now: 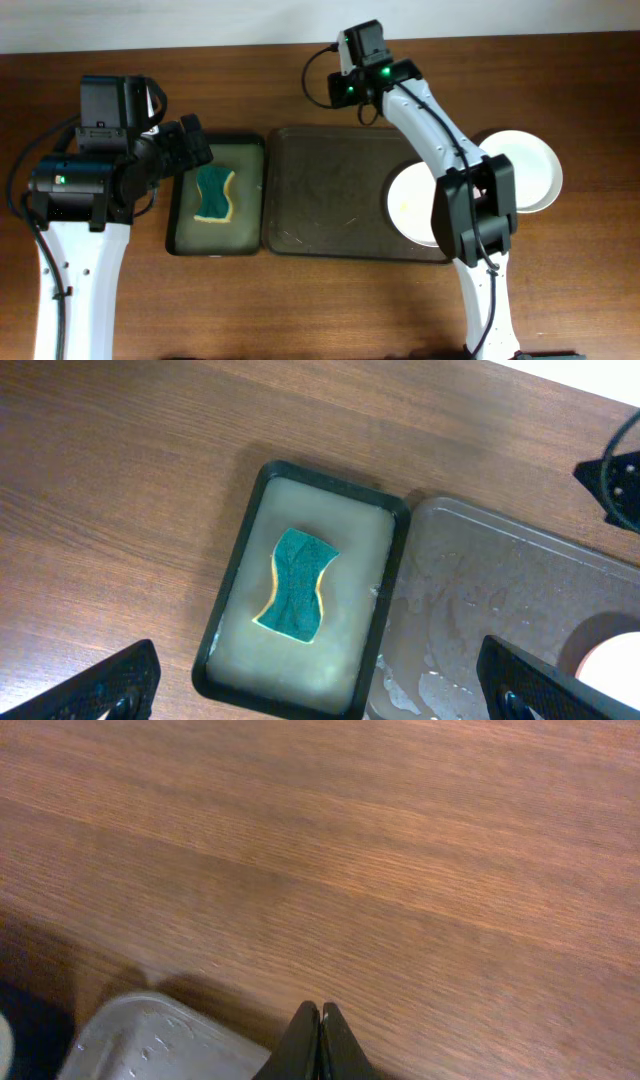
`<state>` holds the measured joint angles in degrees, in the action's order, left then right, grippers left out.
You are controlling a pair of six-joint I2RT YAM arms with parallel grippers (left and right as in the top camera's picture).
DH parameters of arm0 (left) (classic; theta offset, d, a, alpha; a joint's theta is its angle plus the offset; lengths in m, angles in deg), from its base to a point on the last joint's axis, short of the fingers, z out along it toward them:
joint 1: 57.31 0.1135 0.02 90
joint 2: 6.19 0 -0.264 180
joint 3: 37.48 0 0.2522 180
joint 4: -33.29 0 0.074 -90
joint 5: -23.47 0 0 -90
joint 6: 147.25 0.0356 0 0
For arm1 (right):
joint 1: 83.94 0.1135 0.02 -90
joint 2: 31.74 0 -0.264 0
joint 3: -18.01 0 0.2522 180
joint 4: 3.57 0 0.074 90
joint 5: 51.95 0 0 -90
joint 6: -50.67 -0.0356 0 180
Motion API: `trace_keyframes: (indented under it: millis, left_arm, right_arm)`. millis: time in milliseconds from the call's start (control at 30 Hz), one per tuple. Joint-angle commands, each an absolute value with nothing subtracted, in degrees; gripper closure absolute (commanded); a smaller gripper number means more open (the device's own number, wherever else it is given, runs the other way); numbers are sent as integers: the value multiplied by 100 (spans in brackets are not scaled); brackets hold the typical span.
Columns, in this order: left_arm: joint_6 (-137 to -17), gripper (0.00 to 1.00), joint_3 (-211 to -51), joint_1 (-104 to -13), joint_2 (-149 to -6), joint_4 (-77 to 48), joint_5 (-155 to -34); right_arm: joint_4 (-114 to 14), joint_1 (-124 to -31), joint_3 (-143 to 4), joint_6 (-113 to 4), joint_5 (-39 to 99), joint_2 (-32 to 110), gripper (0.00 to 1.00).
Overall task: Clean dirty plates on tray and stack at the side
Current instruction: 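Release the bowl and swing the right gripper back over the brown tray, then move the right gripper toward the pink-tinged bowl on the tray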
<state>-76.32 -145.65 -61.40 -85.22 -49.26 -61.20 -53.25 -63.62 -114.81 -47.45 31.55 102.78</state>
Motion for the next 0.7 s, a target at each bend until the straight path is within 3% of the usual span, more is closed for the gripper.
trace_keyframes:
  millis: [0,667]
  left_arm:
    - [-7582,0,-14605,-6154,-8524,-4917,-6162]
    - [-7582,0,-14605,-6154,-8524,-4917,-6162]
  right_arm:
    - [-5054,-6102,-11534,-4845,3275,10439,96]
    - [-4827,-5656,-11436,-4926,3277,11051,96]
